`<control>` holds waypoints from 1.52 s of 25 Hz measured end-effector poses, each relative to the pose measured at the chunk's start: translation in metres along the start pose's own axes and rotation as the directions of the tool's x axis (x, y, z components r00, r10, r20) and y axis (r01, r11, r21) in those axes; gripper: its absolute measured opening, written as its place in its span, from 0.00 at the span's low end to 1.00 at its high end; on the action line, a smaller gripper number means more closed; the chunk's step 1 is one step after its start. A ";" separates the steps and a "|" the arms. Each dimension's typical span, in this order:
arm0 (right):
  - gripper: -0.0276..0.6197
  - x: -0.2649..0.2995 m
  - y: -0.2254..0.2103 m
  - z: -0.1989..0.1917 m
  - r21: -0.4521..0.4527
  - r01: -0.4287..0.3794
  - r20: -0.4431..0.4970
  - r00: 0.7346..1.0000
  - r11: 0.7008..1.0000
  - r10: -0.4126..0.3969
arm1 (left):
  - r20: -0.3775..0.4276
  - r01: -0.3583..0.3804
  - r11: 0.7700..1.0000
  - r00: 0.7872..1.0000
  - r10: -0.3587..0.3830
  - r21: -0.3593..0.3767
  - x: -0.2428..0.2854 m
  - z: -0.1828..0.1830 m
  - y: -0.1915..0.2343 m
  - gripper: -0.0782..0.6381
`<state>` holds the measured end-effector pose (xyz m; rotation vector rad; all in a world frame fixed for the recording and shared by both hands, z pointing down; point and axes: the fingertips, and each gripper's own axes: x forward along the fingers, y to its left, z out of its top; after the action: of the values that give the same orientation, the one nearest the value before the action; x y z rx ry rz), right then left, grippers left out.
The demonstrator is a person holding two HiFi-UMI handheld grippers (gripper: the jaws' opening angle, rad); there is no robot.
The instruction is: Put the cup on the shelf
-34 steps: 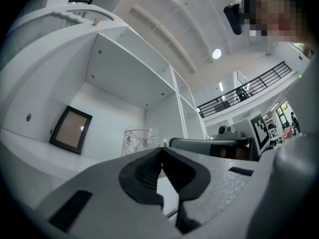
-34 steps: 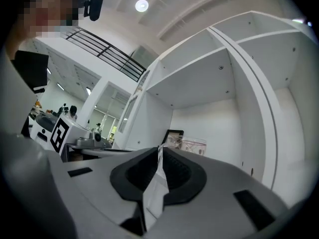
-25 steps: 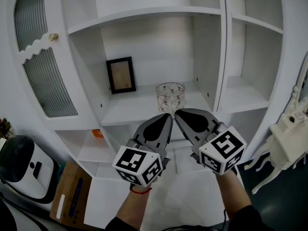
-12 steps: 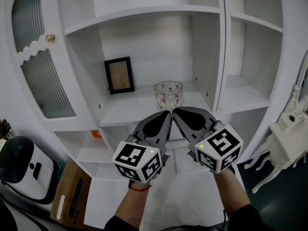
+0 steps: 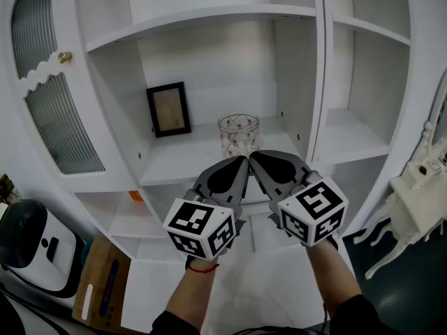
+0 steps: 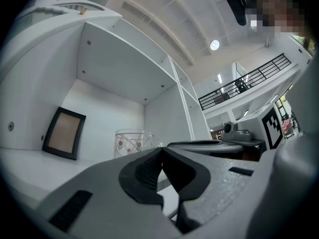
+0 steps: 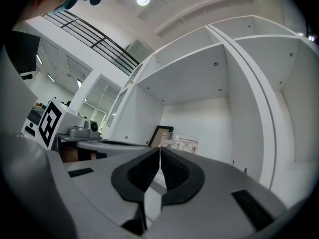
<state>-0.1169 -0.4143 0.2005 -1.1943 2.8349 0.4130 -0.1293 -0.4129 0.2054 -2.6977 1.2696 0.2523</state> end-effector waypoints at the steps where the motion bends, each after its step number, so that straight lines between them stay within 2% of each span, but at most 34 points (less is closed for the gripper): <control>1: 0.06 0.001 0.000 -0.001 0.001 0.003 -0.003 1.000 1.000 -0.003 | 0.001 0.000 1.000 1.000 0.000 0.000 0.000 0.000 0.000 0.12; 17: 0.05 -0.010 0.021 -0.012 0.029 -0.021 -0.017 1.000 0.999 0.021 | 0.008 -0.043 0.999 0.999 0.043 -0.022 -0.027 -0.008 0.002 0.12; 23: 0.05 -0.030 0.054 -0.028 0.087 -0.082 -0.012 0.996 0.993 0.084 | -0.002 -0.056 0.996 0.998 0.056 -0.068 -0.057 -0.030 -0.012 0.12; 31: 0.05 -0.064 0.102 -0.081 0.126 -0.125 -0.070 0.988 0.984 0.135 | -0.073 -0.071 0.996 0.995 0.067 -0.055 -0.096 -0.082 -0.038 0.12; 38: 0.05 -0.089 0.121 -0.105 0.162 -0.101 -0.095 0.988 0.982 0.118 | -0.062 -0.081 0.994 0.995 0.076 -0.080 -0.127 -0.107 -0.059 0.12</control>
<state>-0.1330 -0.2986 0.3418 -1.0645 2.9657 0.1299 -0.1539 -0.3029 0.3409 -2.7468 1.4138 0.2406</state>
